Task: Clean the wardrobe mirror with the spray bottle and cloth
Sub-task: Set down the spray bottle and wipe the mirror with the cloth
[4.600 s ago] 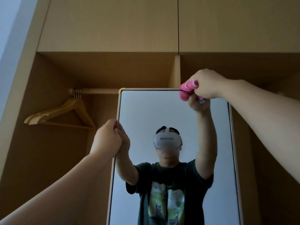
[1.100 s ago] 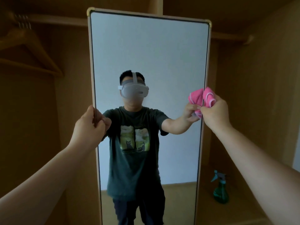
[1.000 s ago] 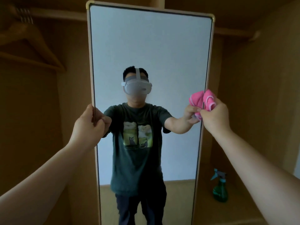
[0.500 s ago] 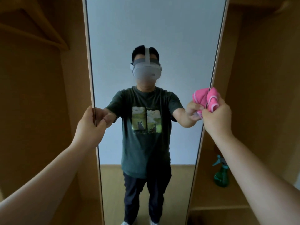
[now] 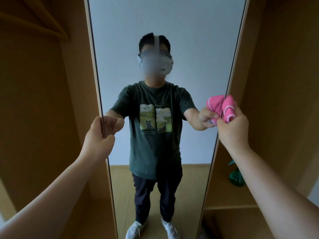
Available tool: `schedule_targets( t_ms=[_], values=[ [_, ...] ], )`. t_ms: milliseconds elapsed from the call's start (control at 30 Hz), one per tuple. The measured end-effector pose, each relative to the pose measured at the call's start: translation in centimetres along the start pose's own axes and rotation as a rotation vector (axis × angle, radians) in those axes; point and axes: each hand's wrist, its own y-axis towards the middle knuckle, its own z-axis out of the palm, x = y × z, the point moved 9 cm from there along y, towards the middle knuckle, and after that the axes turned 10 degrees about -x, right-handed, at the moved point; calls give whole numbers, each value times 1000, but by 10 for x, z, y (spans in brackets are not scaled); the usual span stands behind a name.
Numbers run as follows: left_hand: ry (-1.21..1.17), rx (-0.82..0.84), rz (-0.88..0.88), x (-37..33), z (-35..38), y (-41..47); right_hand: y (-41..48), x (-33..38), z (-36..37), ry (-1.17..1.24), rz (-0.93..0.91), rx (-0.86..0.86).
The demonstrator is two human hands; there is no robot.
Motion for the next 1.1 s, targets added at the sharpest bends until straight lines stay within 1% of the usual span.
schedule_targets(
  t_ms=[100, 367, 700, 833, 1000, 1100],
  values=[
    [-16, 34, -33, 13, 3, -9, -8, -7, 1, -8, 3, 9],
    [-35, 68, -41, 29, 7, -27, -31, -23, 1, -24, 9, 29],
    [35, 150, -18, 54, 18, -45, -56, -45, 4, -46, 40, 51],
    [93, 172, -77, 75, 18, -56, -63, -51, 5, -32, 33, 71],
    [148, 190, -125, 94, 15, -74, -72, -63, 5, -36, 68, 104],
    [179, 184, -197, 107, 11, -89, -80, -73, 7, -47, 102, 111]
  ],
)
